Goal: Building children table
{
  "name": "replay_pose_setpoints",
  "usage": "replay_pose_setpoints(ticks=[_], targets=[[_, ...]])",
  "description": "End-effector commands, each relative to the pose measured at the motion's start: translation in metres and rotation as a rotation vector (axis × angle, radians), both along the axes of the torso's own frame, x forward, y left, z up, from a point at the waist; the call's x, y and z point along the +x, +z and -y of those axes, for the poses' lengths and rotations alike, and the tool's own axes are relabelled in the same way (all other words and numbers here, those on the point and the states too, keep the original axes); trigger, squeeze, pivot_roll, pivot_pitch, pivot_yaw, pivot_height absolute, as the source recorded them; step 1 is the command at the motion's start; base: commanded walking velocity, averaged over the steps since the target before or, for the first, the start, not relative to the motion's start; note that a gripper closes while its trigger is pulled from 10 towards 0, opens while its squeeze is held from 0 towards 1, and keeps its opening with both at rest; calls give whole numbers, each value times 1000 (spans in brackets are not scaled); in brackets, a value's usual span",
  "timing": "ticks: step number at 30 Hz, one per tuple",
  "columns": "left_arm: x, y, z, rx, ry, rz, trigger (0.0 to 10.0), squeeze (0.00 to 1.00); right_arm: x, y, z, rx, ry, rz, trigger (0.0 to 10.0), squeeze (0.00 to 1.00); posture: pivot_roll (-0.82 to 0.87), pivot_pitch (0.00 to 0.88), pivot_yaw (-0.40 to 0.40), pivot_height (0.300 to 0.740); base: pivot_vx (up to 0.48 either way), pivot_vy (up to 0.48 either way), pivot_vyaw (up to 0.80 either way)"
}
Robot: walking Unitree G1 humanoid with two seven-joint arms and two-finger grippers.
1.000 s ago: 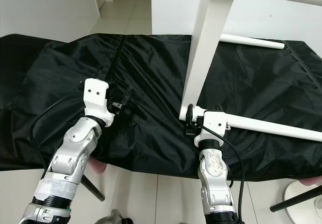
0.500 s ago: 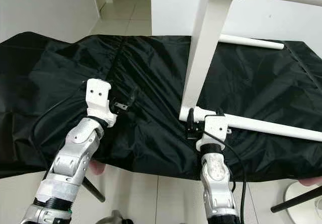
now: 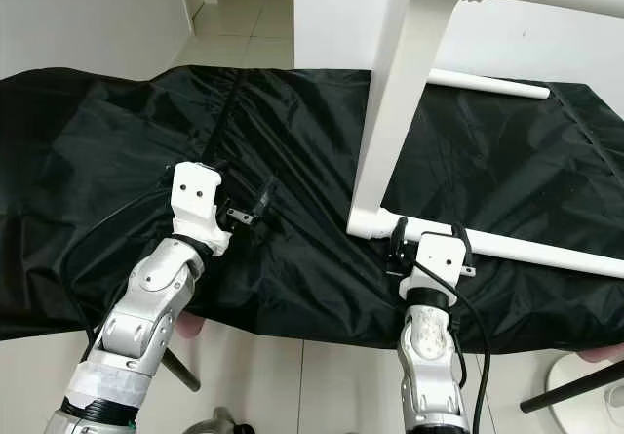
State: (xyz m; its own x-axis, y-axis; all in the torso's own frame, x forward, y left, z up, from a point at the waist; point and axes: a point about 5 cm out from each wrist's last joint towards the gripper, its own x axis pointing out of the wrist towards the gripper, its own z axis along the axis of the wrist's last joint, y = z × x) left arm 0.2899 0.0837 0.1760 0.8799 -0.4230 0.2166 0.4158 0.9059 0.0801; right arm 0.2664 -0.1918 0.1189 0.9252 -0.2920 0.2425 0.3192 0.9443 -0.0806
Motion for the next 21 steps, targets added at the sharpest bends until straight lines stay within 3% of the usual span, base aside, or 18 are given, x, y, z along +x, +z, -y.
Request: replay_pose_setpoints(ticks=[1, 14, 21], targets=[[-4, -1, 6, 40, -54, 12, 10000, 0, 10, -1, 3, 19, -11, -21, 10000, 0, 13, 0, 23, 740, 0, 0, 0], [-4, 1, 13, 73, -54, 27, 10000, 0, 37, 2, 12, 16, -10, -57, 10000, 0, 17, 0, 21, 740, 0, 0, 0], [-3, 5, 13, 83, -47, 45, 10000, 0, 55, 3, 8, 37, 75, -77, 10000, 0, 25, 0, 18, 740, 0, 0, 0]])
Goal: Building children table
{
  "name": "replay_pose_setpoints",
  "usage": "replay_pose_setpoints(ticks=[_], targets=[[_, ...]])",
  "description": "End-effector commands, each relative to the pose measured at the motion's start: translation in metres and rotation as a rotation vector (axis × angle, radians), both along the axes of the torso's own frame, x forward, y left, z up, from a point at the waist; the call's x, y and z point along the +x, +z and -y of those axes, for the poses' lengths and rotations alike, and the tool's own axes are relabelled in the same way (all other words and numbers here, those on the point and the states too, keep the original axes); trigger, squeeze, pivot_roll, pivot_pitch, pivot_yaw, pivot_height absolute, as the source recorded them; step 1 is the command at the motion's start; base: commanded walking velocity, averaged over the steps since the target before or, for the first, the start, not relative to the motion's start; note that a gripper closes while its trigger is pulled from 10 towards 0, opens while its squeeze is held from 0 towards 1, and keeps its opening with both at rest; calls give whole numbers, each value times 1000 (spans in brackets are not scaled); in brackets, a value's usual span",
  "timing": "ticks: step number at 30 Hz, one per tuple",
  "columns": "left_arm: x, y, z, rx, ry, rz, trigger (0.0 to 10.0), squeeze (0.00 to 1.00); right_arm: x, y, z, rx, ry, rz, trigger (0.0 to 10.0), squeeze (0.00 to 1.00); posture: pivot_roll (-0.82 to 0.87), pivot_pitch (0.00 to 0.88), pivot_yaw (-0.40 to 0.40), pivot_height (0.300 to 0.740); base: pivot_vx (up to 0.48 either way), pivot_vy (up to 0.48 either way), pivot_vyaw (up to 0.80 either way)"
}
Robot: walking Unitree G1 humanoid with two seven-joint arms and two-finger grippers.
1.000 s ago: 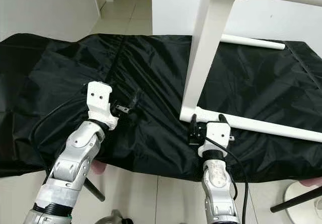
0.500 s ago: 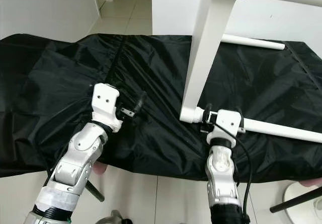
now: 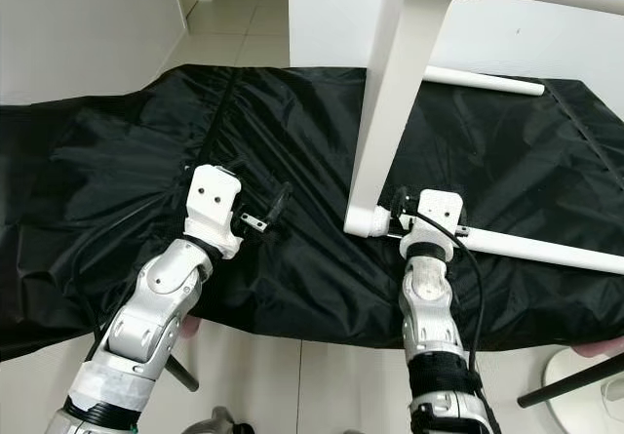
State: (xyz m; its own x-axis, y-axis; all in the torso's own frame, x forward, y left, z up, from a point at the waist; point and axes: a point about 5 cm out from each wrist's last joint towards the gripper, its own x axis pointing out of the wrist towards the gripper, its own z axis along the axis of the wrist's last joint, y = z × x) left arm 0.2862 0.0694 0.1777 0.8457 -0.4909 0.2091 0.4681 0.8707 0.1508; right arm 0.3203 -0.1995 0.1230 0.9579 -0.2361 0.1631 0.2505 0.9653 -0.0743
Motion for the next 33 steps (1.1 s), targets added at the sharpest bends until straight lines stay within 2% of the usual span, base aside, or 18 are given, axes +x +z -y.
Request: replay_pose_setpoints(ticks=[1, 7, 12, 15, 33], targets=[[1, 4, -1, 14, 15, 19, 10000, 0, 3, -1, -1, 14, 22, -2, 10000, 0, 25, 0, 18, 740, 0, 0, 0], [2, 5, 0, 19, 19, 28, 10000, 0, 15, 0, -9, 23, 100, -25, 10000, 0, 30, 0, 18, 740, 0, 0, 0], [1, 5, 1, 21, 18, 31, 10000, 0, 18, 1, -10, 43, 124, -28, 10000, 0, 30, 0, 19, 740, 0, 0, 0], [2, 6, 0, 25, 17, 36, 10000, 0, 21, 1, -19, 49, 201, -32, 10000, 0, 34, 0, 22, 740, 0, 0, 0], [3, 9, 1, 34, 22, 48, 10000, 0, 18, -8, -56, 74, 426, -60, 10000, 0, 38, 0, 25, 740, 0, 0, 0]])
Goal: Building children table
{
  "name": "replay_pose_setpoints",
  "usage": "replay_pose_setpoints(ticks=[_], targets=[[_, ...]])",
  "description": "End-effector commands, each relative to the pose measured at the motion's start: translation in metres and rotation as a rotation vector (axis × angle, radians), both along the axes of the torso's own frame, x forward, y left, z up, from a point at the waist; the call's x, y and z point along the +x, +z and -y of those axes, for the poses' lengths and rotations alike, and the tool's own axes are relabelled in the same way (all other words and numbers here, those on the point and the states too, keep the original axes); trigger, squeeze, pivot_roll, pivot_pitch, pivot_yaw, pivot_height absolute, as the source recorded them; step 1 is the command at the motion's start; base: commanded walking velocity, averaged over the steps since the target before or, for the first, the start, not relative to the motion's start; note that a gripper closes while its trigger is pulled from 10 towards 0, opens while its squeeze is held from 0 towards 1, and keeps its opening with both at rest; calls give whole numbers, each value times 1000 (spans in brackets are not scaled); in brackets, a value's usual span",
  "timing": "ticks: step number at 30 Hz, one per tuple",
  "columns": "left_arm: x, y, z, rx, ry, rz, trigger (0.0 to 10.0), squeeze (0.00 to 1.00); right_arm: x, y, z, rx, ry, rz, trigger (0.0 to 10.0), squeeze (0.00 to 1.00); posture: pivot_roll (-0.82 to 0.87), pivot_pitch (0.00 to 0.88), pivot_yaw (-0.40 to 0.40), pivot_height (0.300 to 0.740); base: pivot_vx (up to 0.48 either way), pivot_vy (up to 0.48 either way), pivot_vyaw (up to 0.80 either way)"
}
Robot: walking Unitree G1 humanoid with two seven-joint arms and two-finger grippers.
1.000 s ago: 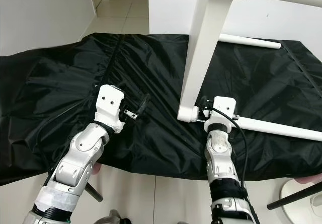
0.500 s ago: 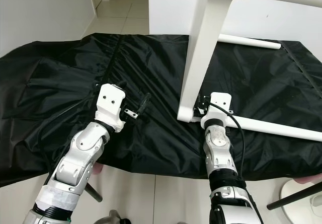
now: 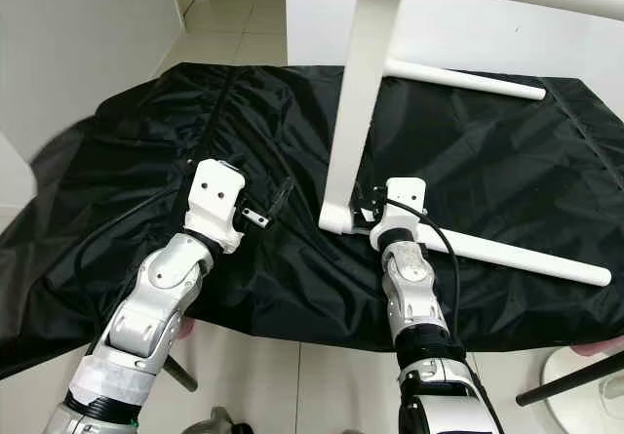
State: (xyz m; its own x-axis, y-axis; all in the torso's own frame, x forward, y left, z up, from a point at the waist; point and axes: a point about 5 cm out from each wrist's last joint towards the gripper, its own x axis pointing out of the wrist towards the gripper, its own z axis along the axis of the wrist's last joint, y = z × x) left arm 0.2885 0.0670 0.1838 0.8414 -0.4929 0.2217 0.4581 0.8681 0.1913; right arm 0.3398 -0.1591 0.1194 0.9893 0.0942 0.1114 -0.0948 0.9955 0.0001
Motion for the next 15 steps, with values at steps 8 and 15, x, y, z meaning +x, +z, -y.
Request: replay_pose_setpoints(ticks=[8, 15], targets=[[1, 3, -1, 2, 22, 16, 10000, 0, -5, -5, -40, 9, 189, -14, 10000, 0, 40, 0, 21, 740, 0, 0, 0], [-1, 4, -1, -7, 14, 18, 10000, 0, -7, -6, -53, 11, 237, -12, 10000, 0, 41, 0, 18, 740, 0, 0, 0]])
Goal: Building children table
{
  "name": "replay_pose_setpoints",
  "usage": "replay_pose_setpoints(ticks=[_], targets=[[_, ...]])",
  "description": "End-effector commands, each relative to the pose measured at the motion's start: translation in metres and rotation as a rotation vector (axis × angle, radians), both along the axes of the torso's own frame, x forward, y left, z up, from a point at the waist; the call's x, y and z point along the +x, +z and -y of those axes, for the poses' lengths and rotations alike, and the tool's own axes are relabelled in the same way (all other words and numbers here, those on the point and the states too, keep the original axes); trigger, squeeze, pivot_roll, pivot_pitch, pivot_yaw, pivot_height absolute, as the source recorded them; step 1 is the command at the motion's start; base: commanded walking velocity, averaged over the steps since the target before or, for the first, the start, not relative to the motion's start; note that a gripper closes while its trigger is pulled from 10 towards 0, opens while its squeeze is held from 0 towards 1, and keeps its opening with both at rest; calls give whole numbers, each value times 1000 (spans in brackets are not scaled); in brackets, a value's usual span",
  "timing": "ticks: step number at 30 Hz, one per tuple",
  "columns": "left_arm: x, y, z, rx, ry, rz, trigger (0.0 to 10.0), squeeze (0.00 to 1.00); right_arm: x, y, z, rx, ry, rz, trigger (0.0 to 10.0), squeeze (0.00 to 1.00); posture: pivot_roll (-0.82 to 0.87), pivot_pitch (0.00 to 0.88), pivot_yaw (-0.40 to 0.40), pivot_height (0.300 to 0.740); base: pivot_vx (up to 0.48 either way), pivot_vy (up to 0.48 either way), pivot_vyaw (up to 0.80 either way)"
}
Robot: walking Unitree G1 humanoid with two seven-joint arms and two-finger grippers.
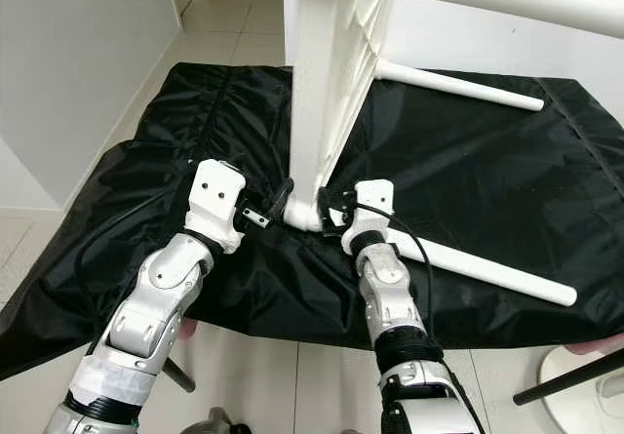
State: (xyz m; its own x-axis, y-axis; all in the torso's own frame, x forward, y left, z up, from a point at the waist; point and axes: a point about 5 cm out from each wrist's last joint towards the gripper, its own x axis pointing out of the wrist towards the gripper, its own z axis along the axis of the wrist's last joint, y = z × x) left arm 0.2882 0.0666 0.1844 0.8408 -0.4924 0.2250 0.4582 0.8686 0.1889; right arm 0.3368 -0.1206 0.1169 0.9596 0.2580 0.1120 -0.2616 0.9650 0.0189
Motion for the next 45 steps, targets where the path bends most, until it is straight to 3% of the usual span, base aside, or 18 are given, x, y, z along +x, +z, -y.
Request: replay_pose_setpoints(ticks=[1, 7, 12, 16, 18, 19, 21, 27, 36, 40, 42, 45], targets=[[-1, 3, -2, -4, 14, 17, 10000, 0, -4, -3, -14, -8, 68, -8, 10000, 0, 41, 0, 18, 740, 0, 0, 0], [-7, 4, 4, -30, -66, 2, 10000, 0, -5, -2, -19, -3, 88, -6, 10000, 0, 42, 0, 15, 740, 0, 0, 0], [-9, 3, 5, -35, -92, -20, 10000, 0, -6, -3, -12, -2, 61, -4, 10000, 0, 43, 0, 12, 740, 0, 0, 0], [-11, -4, 10, -57, -174, -112, 10000, 0, -15, 4, 15, 56, -73, 88, 10000, 0, 38, 0, 12, 740, 0, 0, 0], [-11, -4, 10, -57, -174, -112, 10000, 0, -15, 4, 15, 56, -73, 88, 10000, 0, 38, 0, 12, 740, 0, 0, 0], [-12, -4, 12, -70, -199, -136, 10000, 0, -18, 8, 26, 58, -154, 122, 10000, 0, 35, 0, 14, 740, 0, 0, 0], [-12, -4, 12, -77, -207, -142, 10000, 0, -19, 10, 30, 58, -189, 133, 10000, 0, 35, 0, 14, 740, 0, 0, 0], [-3, 1, 17, -96, -227, -185, 10000, 0, -31, 8, 44, 41, -280, 141, 10000, 0, 30, 0, 14, 740, 0, 0, 0], [17, 1, 21, -87, -208, -273, 10000, 0, -49, 6, 49, 23, -299, 141, 10000, 0, -1, 0, 24, 740, 0, 0, 0], [21, 3, 22, -81, -204, -276, 10000, 0, -50, 7, 50, 23, -308, 142, 10000, 0, -8, 0, 27, 740, 0, 0, 0], [32, 10, 28, -92, -217, -293, 10000, 0, -53, 12, 53, 12, -333, 154, 10000, 0, -33, 0, 43, 740, 0, 0, 0], [32, 10, 28, -92, -217, -293, 10000, 0, -53, 12, 53, 12, -333, 154, 10000, 0, -33, 0, 43, 740, 0, 0, 0]])
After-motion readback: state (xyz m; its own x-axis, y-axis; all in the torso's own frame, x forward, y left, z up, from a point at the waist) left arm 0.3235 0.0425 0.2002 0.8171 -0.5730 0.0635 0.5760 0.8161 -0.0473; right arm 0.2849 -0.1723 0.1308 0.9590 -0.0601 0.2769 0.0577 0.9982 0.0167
